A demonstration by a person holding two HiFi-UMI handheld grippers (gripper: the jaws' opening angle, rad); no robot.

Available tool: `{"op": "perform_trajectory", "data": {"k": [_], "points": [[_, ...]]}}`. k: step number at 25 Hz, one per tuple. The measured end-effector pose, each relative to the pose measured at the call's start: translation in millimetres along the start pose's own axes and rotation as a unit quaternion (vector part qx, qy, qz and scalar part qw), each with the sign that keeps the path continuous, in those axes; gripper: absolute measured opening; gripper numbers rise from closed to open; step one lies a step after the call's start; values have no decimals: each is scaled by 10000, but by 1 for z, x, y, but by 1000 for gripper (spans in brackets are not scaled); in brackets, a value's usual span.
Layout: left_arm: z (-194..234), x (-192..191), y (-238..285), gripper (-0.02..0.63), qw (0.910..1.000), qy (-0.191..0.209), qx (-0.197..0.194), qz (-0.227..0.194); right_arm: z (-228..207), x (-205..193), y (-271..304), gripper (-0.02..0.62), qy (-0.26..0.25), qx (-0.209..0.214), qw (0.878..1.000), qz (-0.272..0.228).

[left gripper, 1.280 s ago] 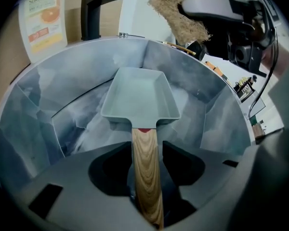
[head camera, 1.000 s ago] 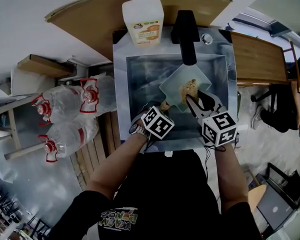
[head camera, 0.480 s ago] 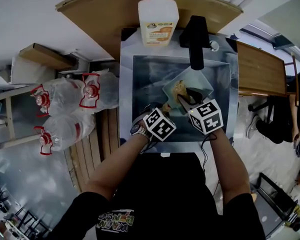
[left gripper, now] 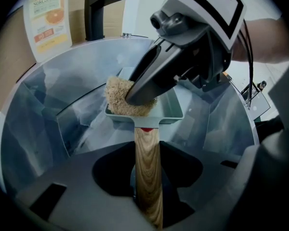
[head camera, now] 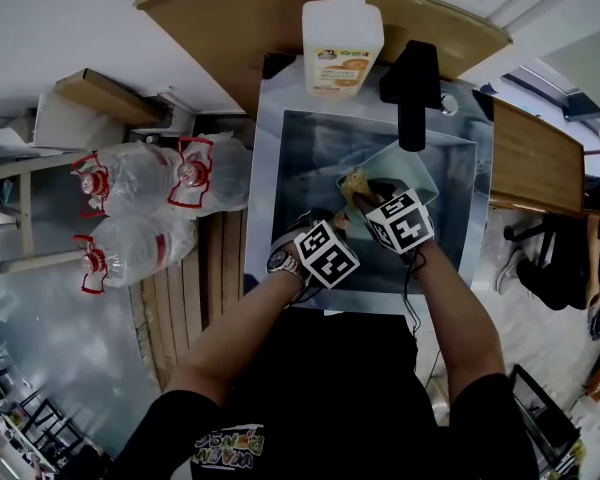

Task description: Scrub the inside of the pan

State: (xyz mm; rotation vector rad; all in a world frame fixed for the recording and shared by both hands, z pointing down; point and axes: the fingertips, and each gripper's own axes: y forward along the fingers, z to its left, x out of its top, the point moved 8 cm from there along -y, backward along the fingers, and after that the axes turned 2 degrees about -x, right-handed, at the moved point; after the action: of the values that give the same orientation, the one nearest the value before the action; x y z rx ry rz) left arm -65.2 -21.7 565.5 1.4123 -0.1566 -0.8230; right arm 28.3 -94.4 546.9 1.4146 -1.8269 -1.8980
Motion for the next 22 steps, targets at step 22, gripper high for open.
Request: {"op": "perform_trajectory", "data": {"k": [22], "points": [[1,-1,-1,163,10000,-11,43,38,-32,-3,23,147,-578,-549,9942,723]]}}
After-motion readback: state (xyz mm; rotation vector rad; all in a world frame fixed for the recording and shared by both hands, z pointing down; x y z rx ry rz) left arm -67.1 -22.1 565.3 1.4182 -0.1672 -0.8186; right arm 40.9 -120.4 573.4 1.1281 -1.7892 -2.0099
